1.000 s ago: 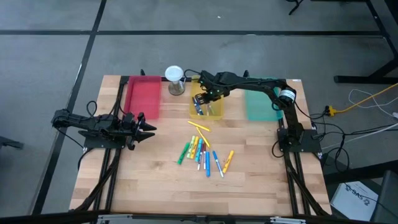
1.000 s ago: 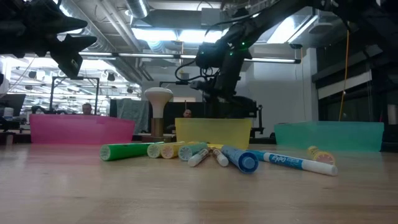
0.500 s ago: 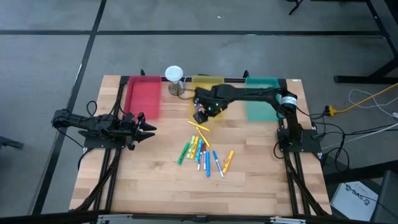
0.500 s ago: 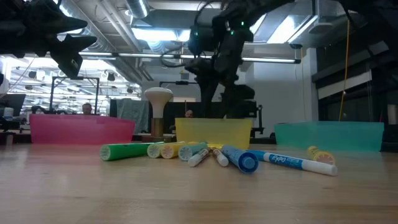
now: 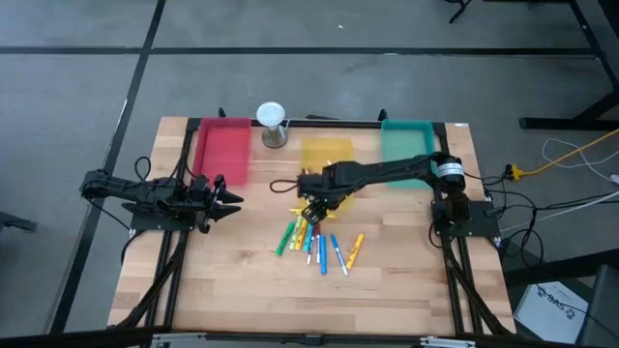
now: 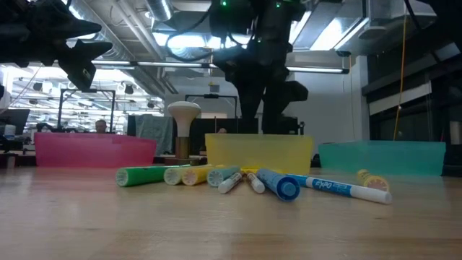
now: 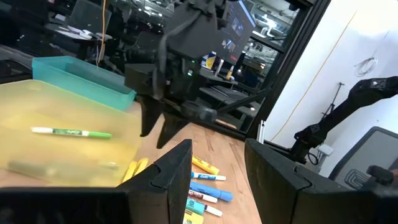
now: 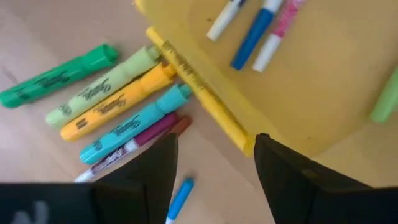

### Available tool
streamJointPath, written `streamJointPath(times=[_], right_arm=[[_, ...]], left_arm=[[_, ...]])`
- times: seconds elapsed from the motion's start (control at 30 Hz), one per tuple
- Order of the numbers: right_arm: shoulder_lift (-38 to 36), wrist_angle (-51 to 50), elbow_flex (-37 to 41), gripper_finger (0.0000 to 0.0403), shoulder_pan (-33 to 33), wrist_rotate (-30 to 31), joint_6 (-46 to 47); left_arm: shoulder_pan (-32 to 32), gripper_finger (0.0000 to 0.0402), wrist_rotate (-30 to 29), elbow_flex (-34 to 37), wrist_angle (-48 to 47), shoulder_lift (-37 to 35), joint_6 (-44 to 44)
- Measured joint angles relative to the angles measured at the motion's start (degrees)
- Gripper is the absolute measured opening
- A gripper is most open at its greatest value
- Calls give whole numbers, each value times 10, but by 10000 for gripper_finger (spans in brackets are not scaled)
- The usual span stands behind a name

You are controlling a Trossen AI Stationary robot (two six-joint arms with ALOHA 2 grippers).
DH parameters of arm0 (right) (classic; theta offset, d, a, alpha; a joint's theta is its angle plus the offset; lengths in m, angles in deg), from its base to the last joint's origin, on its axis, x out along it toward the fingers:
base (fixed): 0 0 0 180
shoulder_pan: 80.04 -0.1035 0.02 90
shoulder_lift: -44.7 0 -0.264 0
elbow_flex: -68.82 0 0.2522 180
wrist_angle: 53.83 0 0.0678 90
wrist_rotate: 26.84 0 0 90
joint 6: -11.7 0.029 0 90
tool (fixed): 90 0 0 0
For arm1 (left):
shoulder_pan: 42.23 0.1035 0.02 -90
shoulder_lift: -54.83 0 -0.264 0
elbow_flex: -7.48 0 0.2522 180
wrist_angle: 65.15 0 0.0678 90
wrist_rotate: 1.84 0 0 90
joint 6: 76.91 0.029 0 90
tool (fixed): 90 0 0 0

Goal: Pick & Place Markers
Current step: Adjust the yellow bin

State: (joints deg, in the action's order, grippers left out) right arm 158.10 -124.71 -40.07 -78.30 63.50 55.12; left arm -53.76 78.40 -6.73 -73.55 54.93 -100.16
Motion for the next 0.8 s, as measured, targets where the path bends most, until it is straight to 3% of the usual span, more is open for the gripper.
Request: streamJointPath(times=[0.27,0.5,0.8], right_arm=[[-5,-5,-8,204,1,28,10],[-9,-15,-63,204,1,58,-19],[-9,-12,-77,198,-37,-2,-19]], left_arm=[[0,143,0,0,0,0,0],[0,143,0,0,0,0,0],[0,143,0,0,0,0,0]])
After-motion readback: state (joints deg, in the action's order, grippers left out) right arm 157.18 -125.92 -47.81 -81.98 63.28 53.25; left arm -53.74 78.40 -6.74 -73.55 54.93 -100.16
